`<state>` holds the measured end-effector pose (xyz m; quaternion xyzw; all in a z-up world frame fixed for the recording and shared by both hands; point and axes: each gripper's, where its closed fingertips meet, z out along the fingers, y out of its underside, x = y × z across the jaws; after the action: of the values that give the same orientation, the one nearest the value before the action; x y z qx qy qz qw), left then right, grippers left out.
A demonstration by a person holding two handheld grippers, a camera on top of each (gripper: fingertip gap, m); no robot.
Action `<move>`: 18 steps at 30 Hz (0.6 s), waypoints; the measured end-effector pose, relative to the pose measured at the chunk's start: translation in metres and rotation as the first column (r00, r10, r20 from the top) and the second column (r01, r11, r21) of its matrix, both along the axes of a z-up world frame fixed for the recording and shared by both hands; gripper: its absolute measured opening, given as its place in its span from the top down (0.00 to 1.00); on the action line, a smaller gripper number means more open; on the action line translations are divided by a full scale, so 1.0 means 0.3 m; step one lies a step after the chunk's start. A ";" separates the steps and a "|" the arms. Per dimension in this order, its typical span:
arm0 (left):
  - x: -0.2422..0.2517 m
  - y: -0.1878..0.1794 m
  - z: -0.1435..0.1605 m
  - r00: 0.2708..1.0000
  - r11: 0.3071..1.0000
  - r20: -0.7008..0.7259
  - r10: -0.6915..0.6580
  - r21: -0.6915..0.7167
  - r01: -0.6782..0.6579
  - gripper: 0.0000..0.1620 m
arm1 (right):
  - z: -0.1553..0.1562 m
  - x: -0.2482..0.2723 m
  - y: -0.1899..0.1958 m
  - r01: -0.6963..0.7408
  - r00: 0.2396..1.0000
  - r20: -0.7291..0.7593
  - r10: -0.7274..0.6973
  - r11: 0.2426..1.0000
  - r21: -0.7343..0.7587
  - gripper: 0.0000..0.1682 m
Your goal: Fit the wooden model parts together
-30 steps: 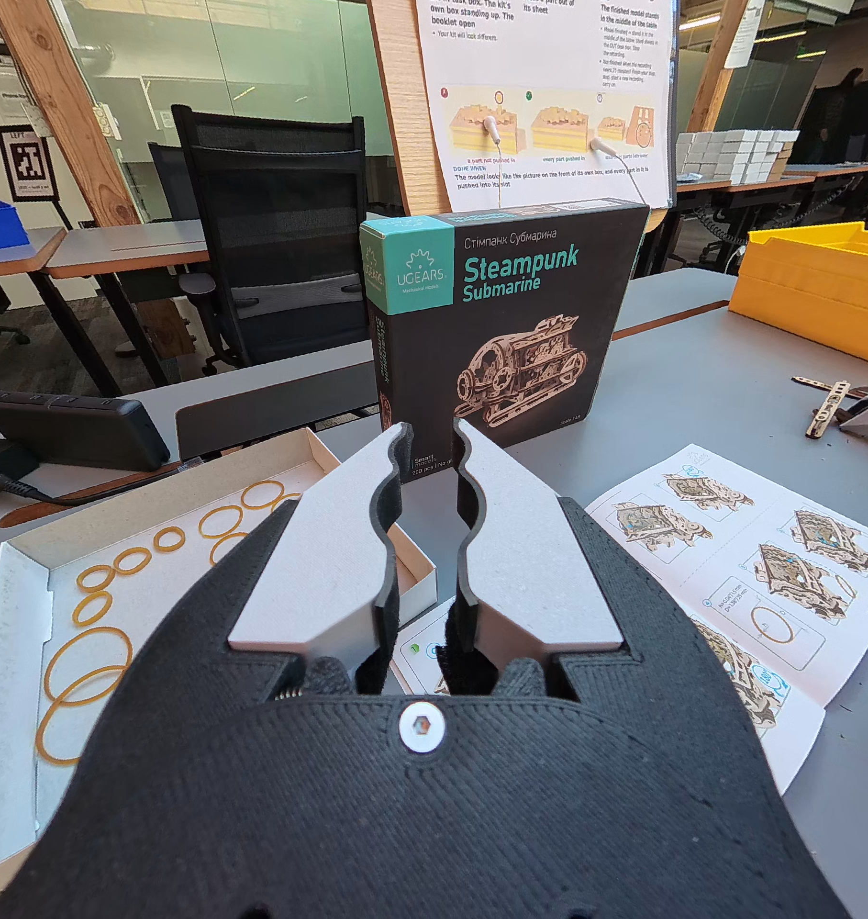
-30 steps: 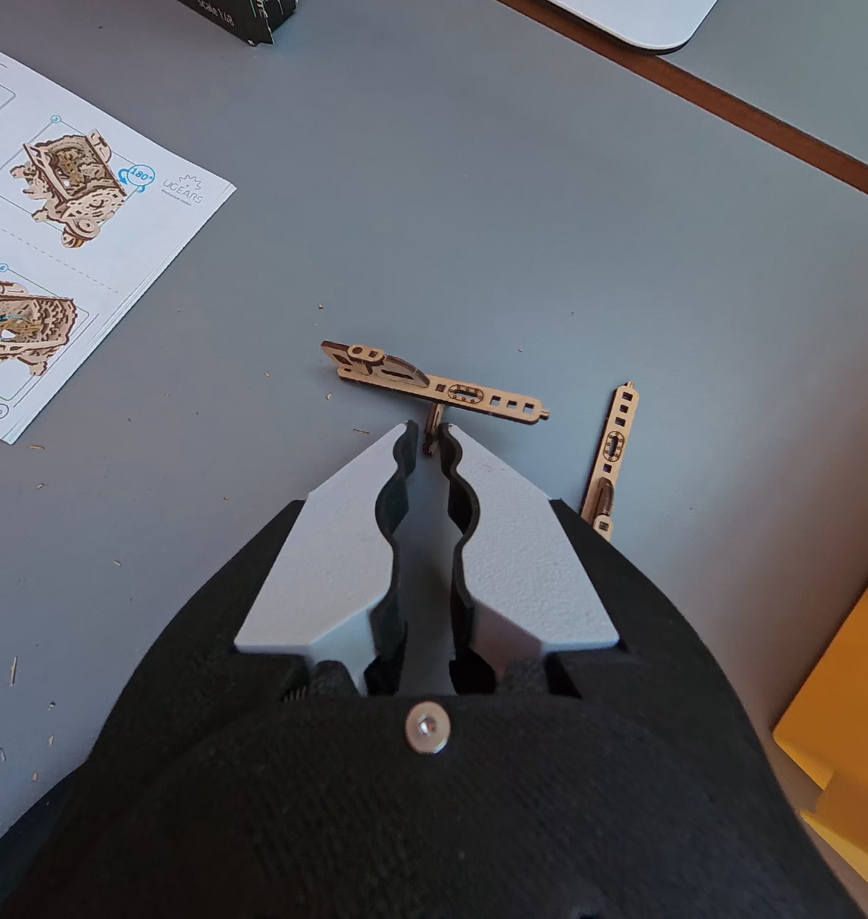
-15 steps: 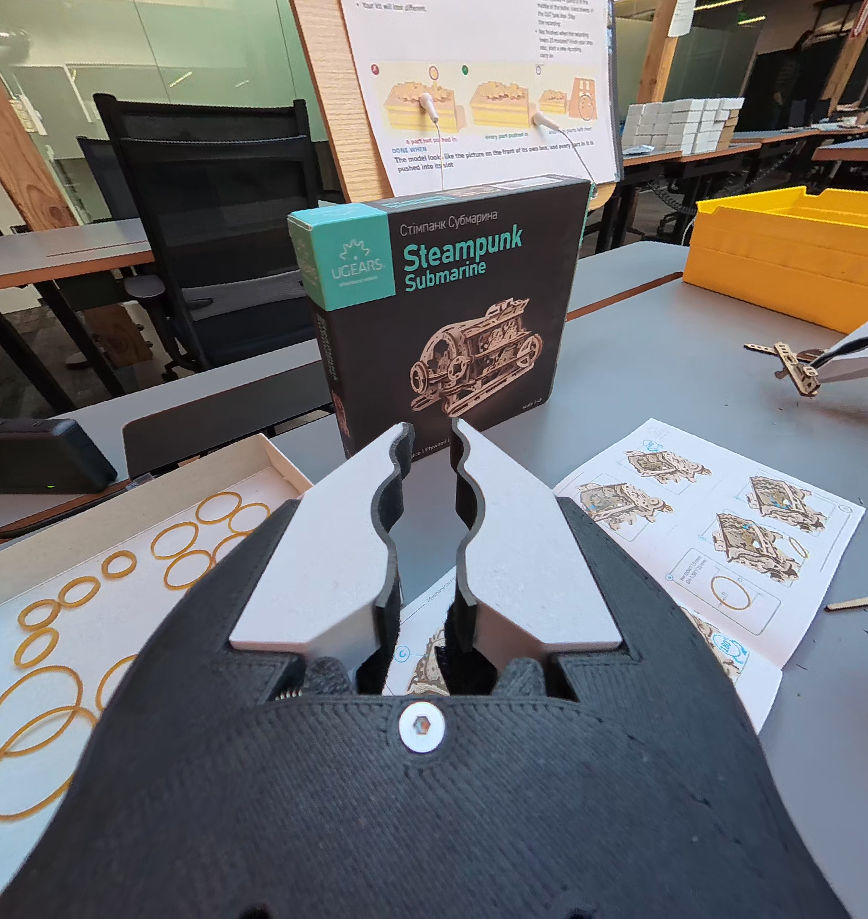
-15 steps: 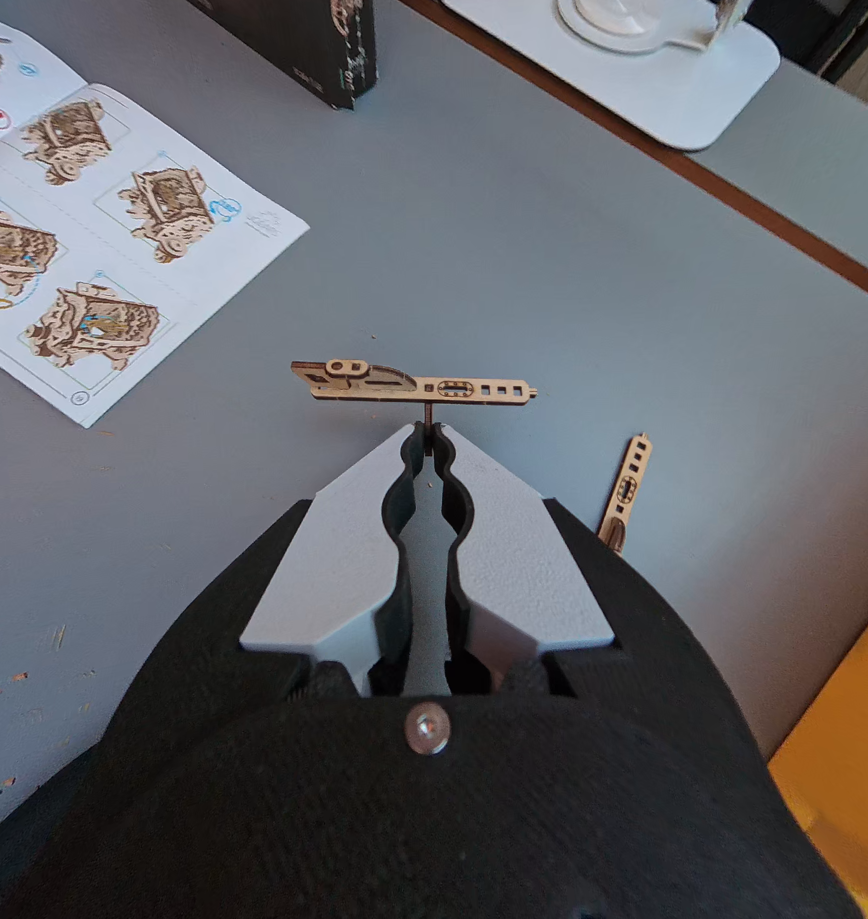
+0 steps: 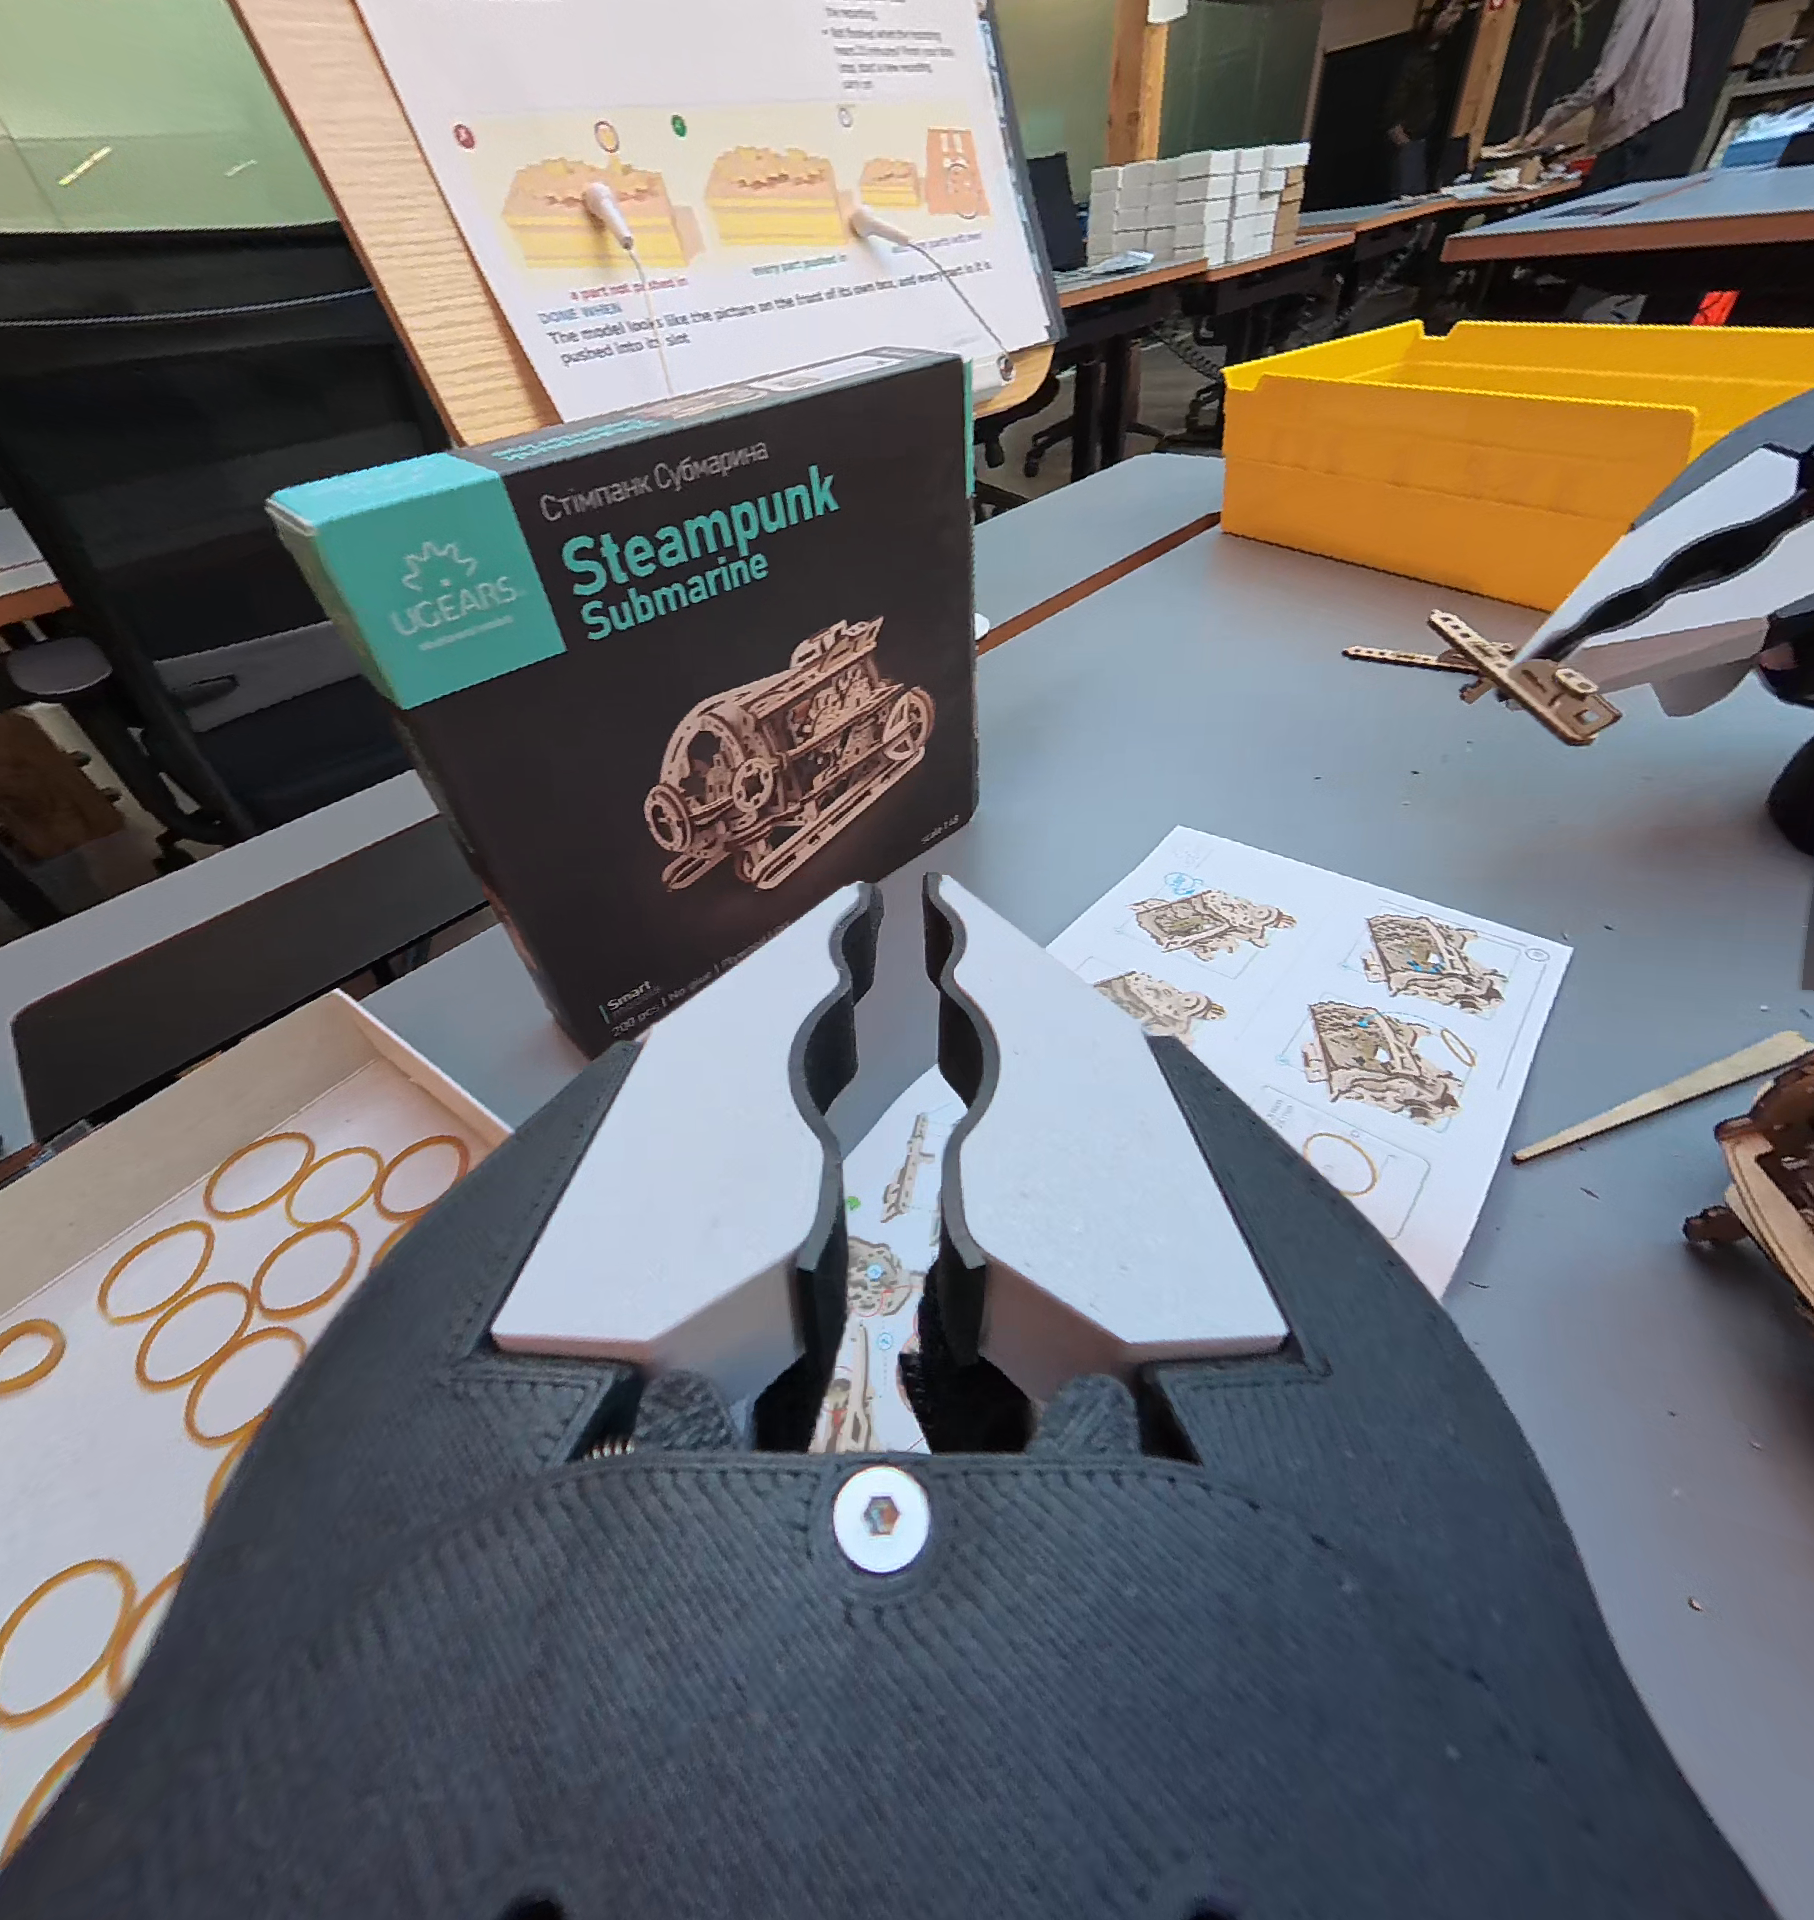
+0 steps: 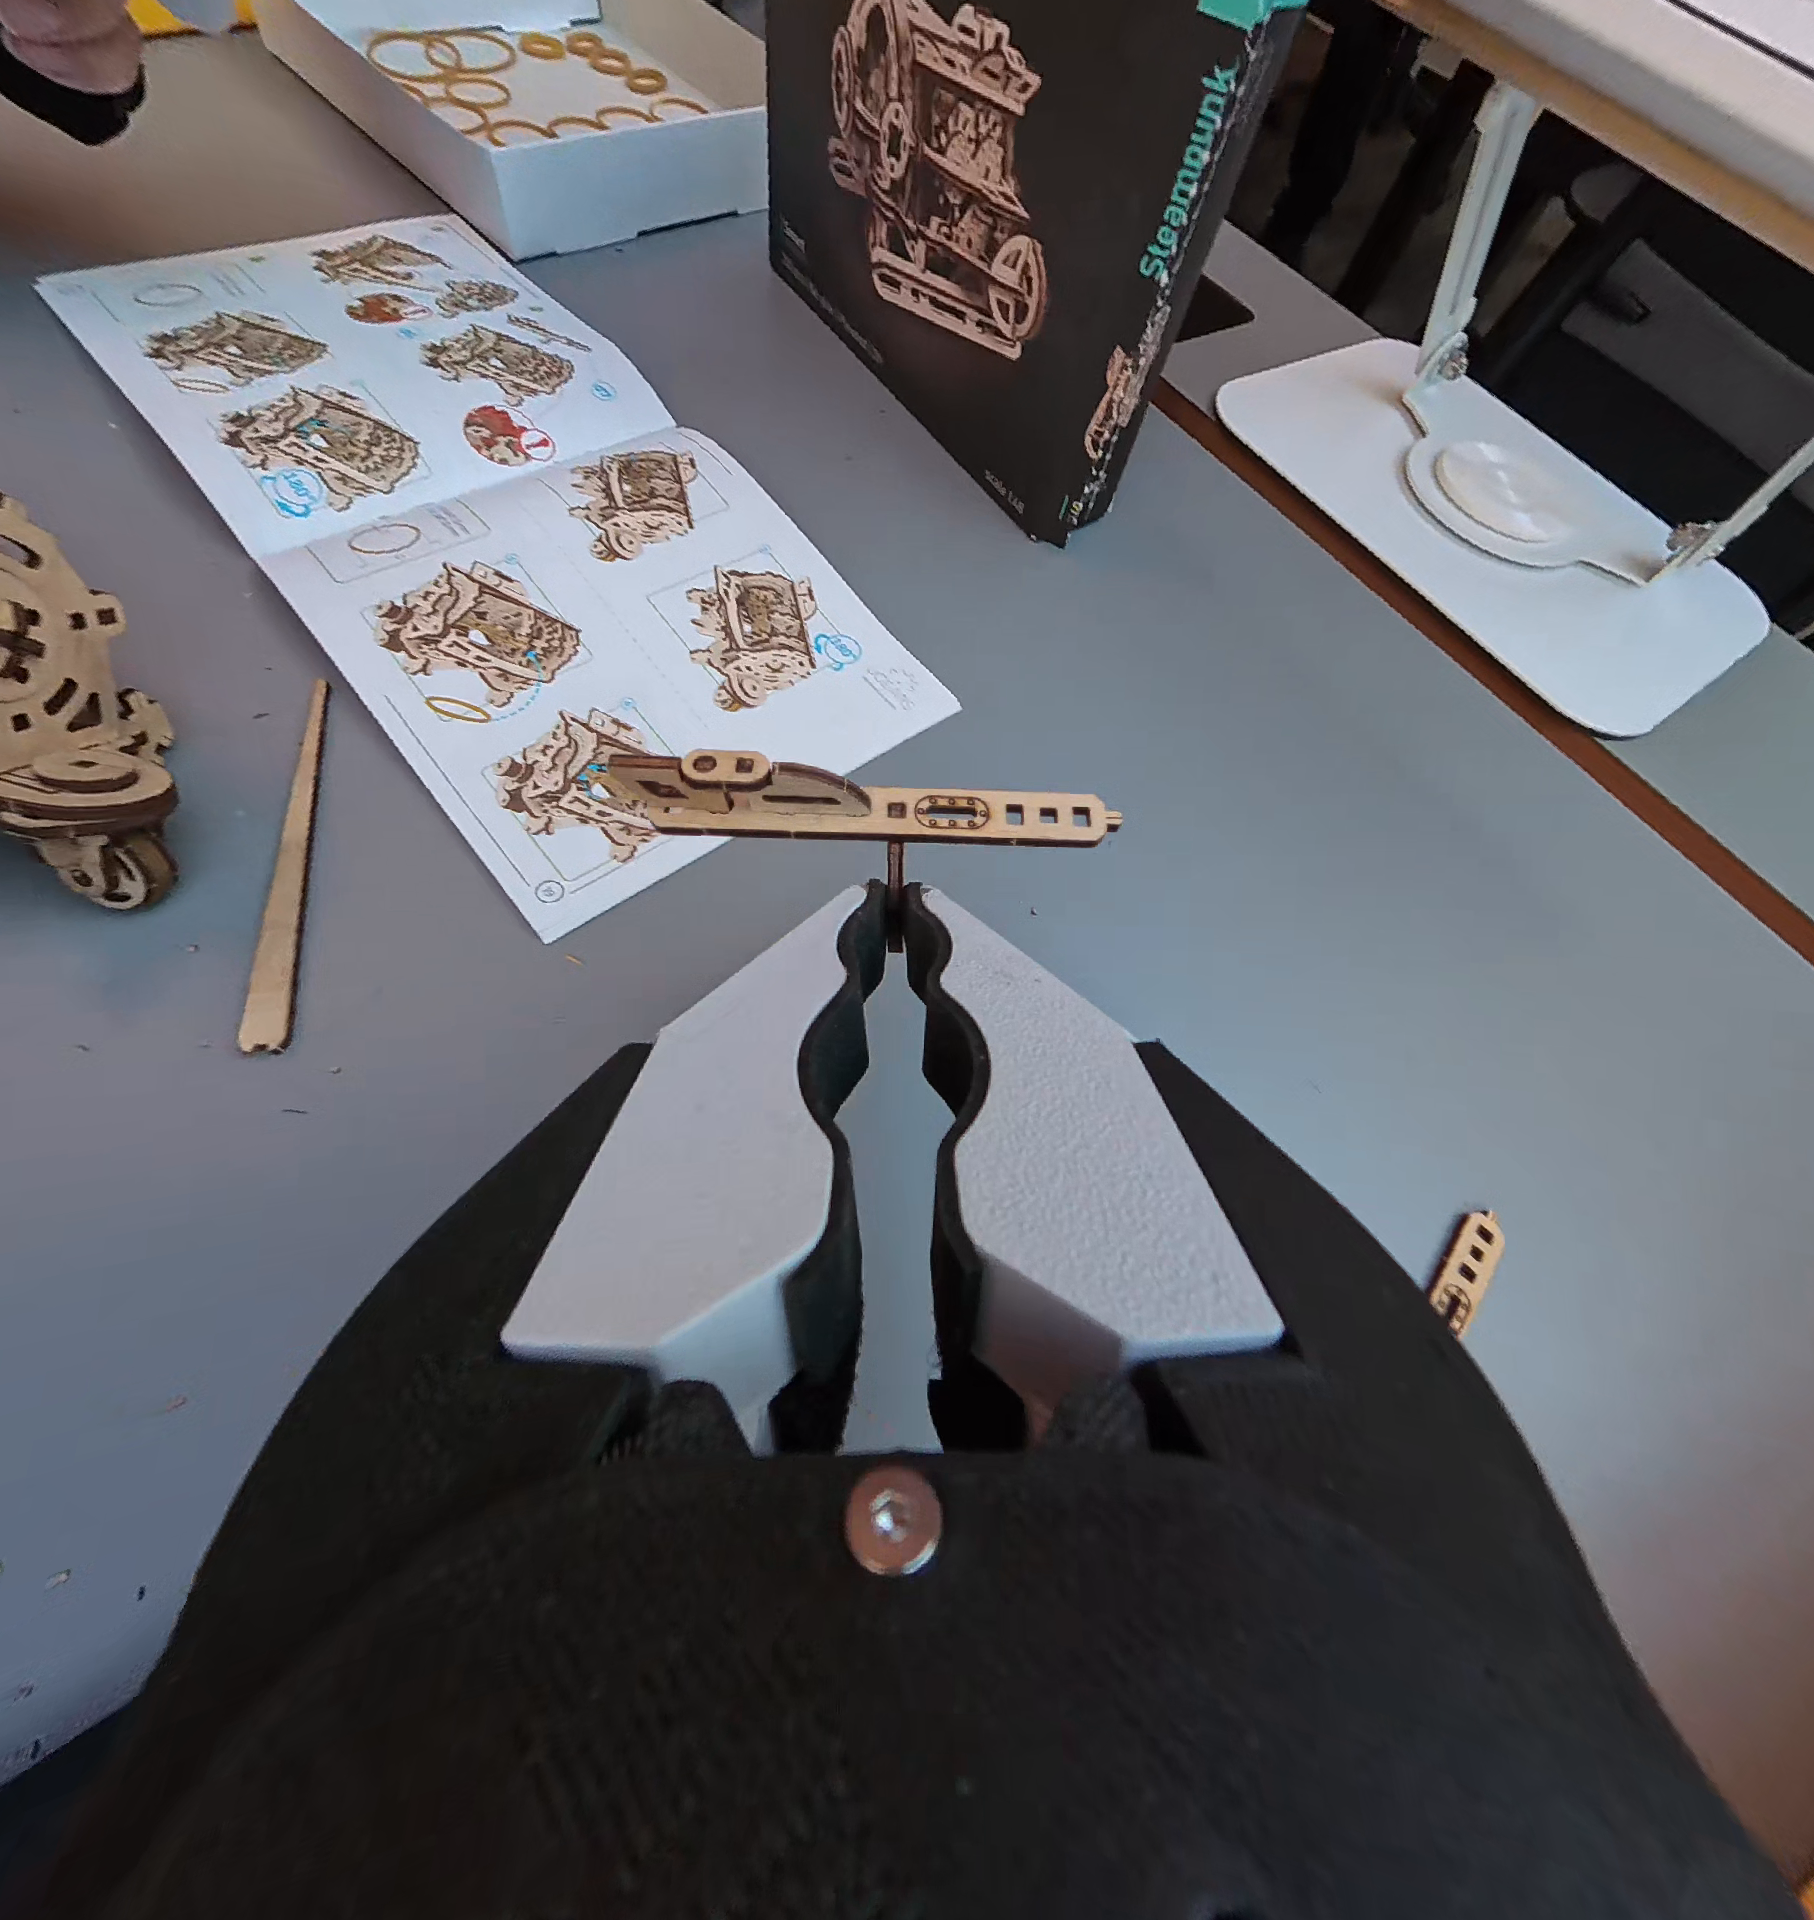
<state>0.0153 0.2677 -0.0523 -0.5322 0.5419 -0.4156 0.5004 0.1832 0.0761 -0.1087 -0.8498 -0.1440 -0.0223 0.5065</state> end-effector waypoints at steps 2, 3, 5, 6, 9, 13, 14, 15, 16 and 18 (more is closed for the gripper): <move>0.004 -0.022 0.005 1.000 1.000 0.001 -0.030 -0.009 0.030 0.98 | 0.019 -0.039 0.004 -0.041 0.999 -0.018 0.041 0.999 0.020 0.99; 0.004 -0.032 0.008 0.999 0.999 0.003 -0.046 -0.012 0.046 0.98 | 0.028 -0.056 0.006 -0.054 0.998 -0.025 0.055 0.998 0.027 0.99; 0.003 -0.050 0.018 0.997 0.997 0.009 -0.076 -0.019 0.076 1.00 | 0.044 -0.092 0.009 -0.080 0.996 -0.034 0.082 0.996 0.036 0.99; 0.001 -0.057 0.025 0.996 0.995 0.014 -0.091 -0.030 0.091 1.00 | 0.052 -0.109 0.012 -0.090 0.995 -0.036 0.091 0.995 0.038 0.99; -0.010 -0.076 0.063 0.990 0.987 0.053 -0.132 -0.083 0.136 1.00 | 0.079 -0.167 0.022 -0.121 0.991 -0.053 0.123 0.992 0.032 0.99; -0.030 -0.078 0.110 0.984 0.981 0.093 -0.150 -0.106 0.160 1.00 | 0.129 -0.260 0.044 -0.169 0.981 -0.089 0.170 0.985 0.018 0.99; -0.032 -0.080 0.116 0.984 0.980 0.094 -0.154 -0.113 0.164 1.00 | 0.141 -0.279 0.051 -0.177 0.980 -0.094 0.177 0.984 0.014 0.99; -0.034 -0.079 0.123 0.983 0.979 0.101 -0.150 -0.119 0.162 1.00 | 0.152 -0.298 0.058 -0.185 0.977 -0.104 0.185 0.983 0.004 0.99; -0.034 -0.079 0.130 0.983 0.979 0.111 -0.147 -0.128 0.161 0.98 | 0.161 -0.317 0.064 -0.193 0.975 -0.118 0.190 0.981 -0.011 0.99; -0.032 -0.090 0.131 0.981 0.973 0.109 -0.161 -0.148 0.176 0.96 | 0.183 -0.353 0.079 -0.210 0.968 -0.148 0.203 0.977 -0.034 0.99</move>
<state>0.0057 0.2408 -0.0129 -0.5011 0.5261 -0.5232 0.4454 0.0771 0.0999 -0.0539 -0.8419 -0.1956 0.0953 0.4938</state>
